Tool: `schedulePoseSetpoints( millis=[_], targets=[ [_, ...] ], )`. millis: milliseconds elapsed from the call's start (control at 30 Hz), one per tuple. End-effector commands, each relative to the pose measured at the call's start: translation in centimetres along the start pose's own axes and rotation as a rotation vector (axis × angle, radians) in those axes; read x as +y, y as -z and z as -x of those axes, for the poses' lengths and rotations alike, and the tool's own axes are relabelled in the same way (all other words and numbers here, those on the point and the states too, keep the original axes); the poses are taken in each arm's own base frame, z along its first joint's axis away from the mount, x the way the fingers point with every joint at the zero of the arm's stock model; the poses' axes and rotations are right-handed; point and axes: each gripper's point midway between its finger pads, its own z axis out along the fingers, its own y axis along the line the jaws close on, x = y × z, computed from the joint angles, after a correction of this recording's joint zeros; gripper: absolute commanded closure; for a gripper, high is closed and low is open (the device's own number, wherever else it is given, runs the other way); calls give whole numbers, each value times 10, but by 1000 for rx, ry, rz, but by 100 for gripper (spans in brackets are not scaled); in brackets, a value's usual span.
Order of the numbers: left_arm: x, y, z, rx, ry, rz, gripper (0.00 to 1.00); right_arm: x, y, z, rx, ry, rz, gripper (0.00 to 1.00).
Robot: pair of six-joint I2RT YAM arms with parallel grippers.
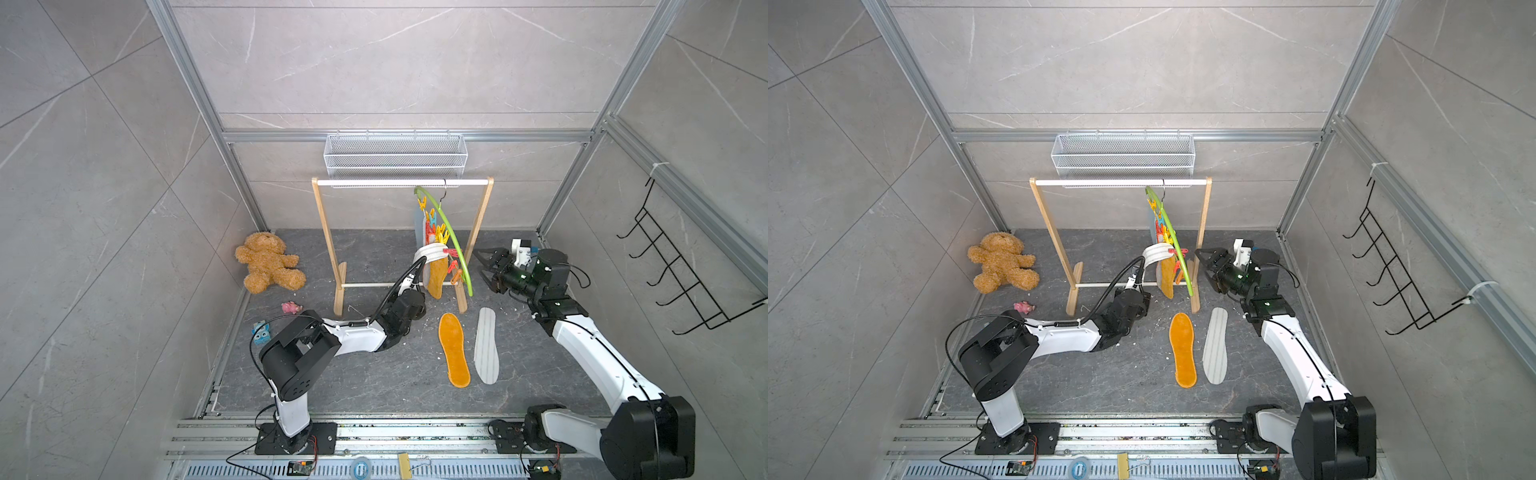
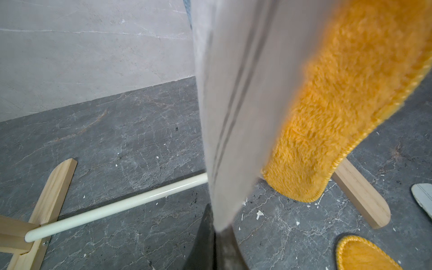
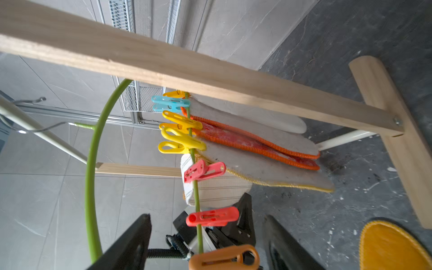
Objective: Take the shoe insoles off the hanger
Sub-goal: Remove the insole from the hanger.
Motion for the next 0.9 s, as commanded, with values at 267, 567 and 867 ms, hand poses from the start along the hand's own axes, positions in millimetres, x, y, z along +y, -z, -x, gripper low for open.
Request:
schedulePoseSetpoints(
  millis=[267,567,867],
  targets=[
    [-17,-15,16,6,35,-57,100,13,-21,7,8,-61,91,21],
    [-17,-20,8,36,44,-62,100,7,-33,5,10,-67,77,21],
    [-17,-20,-1,59,48,-69,100,11,-52,-2,29,-71,88,20]
  ],
)
